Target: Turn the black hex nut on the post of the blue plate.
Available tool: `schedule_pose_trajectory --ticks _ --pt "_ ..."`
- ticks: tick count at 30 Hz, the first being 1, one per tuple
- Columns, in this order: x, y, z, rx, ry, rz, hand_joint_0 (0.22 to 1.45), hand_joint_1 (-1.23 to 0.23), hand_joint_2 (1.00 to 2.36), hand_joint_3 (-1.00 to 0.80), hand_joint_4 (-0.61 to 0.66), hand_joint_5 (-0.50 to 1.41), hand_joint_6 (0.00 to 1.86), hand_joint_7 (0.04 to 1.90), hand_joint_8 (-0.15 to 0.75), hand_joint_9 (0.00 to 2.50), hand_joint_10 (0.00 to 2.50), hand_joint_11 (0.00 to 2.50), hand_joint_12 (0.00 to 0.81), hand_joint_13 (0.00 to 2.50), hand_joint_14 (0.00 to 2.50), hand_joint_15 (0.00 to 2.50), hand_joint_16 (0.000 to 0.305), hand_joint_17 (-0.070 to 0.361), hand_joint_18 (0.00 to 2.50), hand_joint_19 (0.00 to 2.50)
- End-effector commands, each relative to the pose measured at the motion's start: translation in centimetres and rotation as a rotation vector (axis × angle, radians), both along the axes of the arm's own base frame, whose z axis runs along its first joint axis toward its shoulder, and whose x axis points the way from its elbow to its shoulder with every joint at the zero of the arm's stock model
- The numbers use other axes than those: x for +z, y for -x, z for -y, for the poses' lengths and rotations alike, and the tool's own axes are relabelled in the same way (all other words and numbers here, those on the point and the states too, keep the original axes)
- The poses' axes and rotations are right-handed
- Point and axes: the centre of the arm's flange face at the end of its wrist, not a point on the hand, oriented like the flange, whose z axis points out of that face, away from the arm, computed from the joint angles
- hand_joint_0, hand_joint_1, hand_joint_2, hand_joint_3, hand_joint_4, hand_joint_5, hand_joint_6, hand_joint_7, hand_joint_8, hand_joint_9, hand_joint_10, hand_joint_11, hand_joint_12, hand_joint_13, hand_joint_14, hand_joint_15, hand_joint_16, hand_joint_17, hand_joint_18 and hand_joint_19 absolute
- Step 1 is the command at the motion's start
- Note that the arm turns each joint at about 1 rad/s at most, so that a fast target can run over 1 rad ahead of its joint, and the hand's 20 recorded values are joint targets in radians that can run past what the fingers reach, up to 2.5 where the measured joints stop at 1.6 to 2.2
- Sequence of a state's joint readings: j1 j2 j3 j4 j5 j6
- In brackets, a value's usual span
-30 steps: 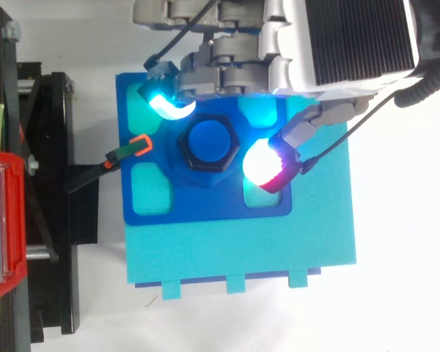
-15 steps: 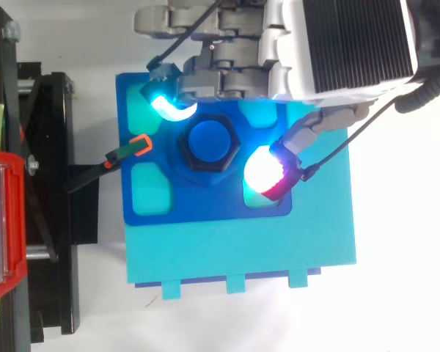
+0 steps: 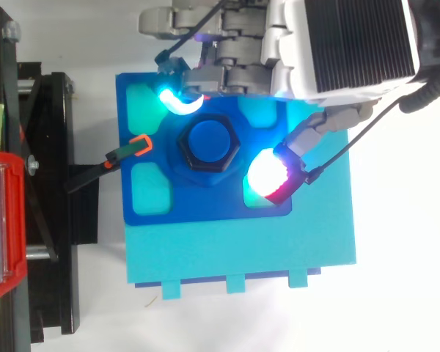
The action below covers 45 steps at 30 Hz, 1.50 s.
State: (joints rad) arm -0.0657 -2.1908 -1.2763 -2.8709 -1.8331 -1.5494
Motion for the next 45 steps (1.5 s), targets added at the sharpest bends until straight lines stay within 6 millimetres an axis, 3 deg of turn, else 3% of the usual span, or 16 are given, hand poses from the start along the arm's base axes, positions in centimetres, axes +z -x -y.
schedule_pose_trajectory --ticks 1,13,31,45 --pt "0.2 0.1 0.0 0.0 0.0 -0.001 0.32 -0.53 1.0 -0.5 0.47 -0.2 0.5 0.89 0.205 0.01 1.35 0.0 0.255 0.04 0.0 0.16 0.045 0.102 0.07 0.17" --pt "1.4 0.6 0.2 -0.002 0.0 -0.004 0.32 -0.52 1.0 -0.5 0.49 -0.19 0.5 0.9 0.213 0.02 1.51 0.0 0.246 0.05 0.0 0.16 0.044 0.099 0.08 0.17" --pt "1.1 0.8 -0.3 0.007 0.045 -0.019 0.33 -0.52 1.0 -0.5 0.5 -0.19 0.5 0.9 0.209 0.02 1.61 0.0 0.238 0.05 0.0 0.16 0.043 0.097 0.08 0.17" --pt "2.1 -0.7 -1.3 0.02 0.002 0.088 0.33 -0.51 1.0 -0.5 0.5 -0.19 0.5 0.91 0.211 0.01 1.68 0.0 0.237 0.05 0.0 0.15 0.043 0.098 0.08 0.18"
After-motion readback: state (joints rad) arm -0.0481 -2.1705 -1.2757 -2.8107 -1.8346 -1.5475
